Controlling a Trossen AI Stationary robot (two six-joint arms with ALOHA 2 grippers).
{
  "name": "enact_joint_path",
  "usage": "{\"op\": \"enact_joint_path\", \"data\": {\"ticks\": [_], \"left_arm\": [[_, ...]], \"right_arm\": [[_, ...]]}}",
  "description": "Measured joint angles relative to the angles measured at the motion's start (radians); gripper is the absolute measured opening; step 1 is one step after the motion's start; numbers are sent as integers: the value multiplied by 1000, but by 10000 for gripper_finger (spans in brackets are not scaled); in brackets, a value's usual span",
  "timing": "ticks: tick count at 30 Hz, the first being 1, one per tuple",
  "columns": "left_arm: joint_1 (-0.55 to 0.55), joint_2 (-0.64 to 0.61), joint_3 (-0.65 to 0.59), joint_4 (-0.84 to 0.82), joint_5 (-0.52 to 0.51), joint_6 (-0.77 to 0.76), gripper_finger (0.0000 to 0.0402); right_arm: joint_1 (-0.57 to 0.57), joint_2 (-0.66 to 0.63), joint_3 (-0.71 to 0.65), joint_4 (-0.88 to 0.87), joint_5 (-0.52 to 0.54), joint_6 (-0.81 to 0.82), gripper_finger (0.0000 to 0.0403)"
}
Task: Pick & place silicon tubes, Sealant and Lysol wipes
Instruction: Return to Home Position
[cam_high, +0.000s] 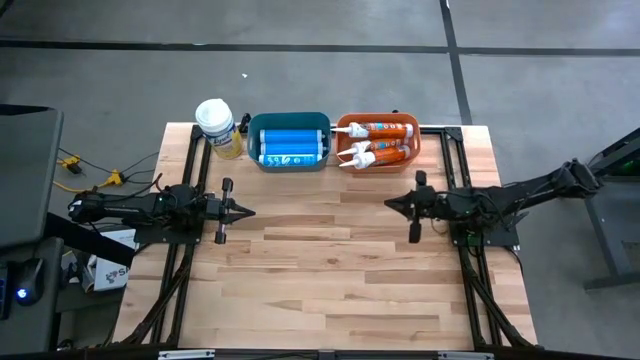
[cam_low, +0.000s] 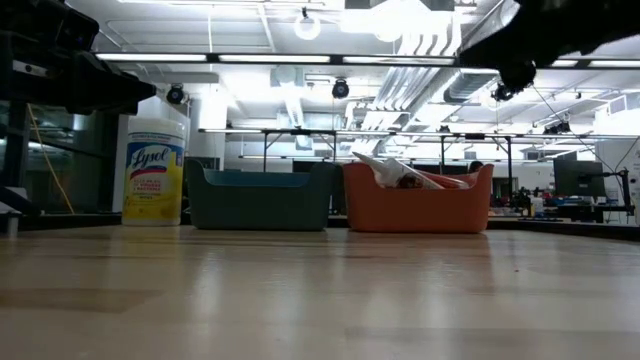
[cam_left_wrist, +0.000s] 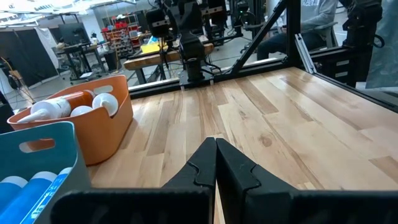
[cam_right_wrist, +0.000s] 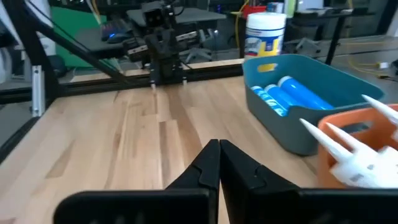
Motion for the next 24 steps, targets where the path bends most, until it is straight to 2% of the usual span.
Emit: {"op": "enact_joint_path", "data": {"ticks": [9,18,24], "left_arm": [[0,0,0,0,0,0,0],[0,0,0,0,0,0,0],[0,0,0,0,0,0,0]], "right_arm": [[-11,-167,-130,25,52,-60,1],[-78,-302,-246,110,-39,-99,1],[-86,-331,-290,123,-68,-93,0]]}}
